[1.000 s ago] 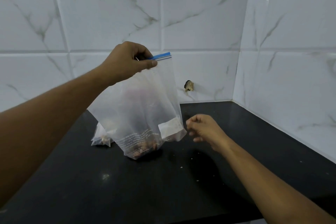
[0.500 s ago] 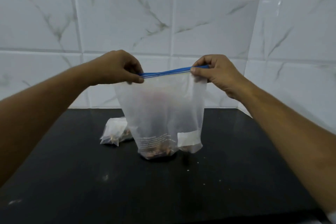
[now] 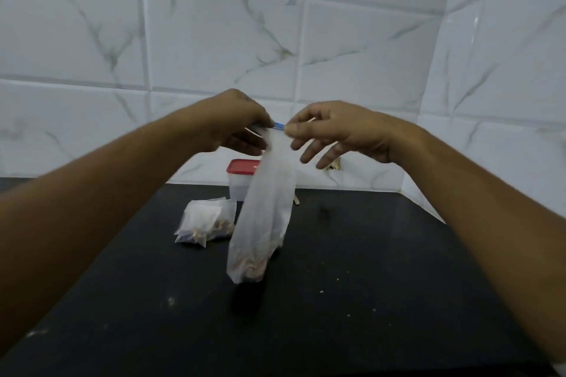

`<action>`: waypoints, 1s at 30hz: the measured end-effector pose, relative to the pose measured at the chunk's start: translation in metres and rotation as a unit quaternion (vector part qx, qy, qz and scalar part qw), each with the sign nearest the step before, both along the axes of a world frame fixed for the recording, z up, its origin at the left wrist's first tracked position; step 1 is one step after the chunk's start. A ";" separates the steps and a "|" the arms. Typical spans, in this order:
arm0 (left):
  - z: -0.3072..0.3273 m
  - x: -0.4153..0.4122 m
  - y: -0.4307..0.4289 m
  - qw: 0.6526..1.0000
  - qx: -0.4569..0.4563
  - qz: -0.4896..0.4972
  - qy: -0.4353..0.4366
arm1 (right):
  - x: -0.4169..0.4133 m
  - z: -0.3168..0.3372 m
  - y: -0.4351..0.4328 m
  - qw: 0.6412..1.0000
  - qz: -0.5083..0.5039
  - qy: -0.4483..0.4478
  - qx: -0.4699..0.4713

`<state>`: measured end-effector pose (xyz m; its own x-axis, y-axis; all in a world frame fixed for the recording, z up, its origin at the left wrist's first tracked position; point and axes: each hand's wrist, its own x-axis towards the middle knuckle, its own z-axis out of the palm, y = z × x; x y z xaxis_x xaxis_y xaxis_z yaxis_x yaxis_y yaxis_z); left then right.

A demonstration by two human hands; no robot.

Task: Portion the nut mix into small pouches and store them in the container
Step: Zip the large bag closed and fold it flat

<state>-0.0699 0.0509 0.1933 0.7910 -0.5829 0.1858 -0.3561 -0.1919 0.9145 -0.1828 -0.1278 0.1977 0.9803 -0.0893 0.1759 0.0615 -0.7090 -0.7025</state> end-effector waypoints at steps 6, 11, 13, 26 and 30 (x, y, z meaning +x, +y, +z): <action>-0.001 -0.002 -0.001 0.991 -0.070 -0.099 0.062 | 0.012 -0.012 0.003 0.994 -0.065 -0.090 -0.001; -0.014 0.023 0.005 0.912 0.052 0.000 -0.407 | 0.008 -0.006 -0.021 0.990 -0.047 -0.125 0.050; -0.016 0.030 0.003 0.884 0.142 -0.024 -0.445 | 0.005 -0.003 -0.030 0.989 -0.052 -0.134 0.033; -0.010 0.064 -0.040 0.921 0.157 -0.056 -0.352 | 0.019 0.003 -0.089 0.965 -0.097 -0.123 -0.209; -0.004 0.083 -0.063 0.903 0.149 0.038 -0.402 | 0.040 -0.003 -0.109 0.942 -0.164 -0.161 -0.243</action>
<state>0.0127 -0.0126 0.1890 0.5102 -0.6518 0.5612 -0.8572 -0.4386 0.2698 -0.1430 -0.2371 0.1945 0.8026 -0.2104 0.5582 -0.0630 -0.9604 -0.2715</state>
